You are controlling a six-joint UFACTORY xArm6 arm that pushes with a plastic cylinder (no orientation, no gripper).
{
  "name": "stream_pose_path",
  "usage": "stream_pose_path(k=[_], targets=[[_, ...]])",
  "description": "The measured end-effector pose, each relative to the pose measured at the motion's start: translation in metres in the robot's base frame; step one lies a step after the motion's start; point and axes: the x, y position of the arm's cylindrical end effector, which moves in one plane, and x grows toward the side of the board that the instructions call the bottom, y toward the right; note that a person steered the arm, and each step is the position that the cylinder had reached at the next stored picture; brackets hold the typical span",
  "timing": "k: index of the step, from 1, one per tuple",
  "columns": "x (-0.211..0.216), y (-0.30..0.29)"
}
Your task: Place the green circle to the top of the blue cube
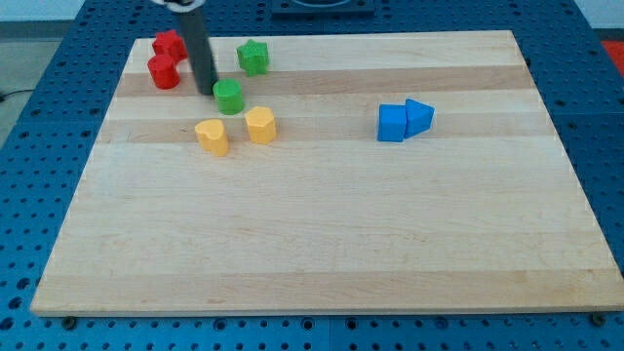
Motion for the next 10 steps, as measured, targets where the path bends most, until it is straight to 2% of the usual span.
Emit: stream_pose_path(k=[1,4,6,8,9,10], targets=[[0.02,-0.012],[0.027,0.178],[0.0,0.23],[0.008,0.244],[-0.031,0.243],[-0.102,0.207]])
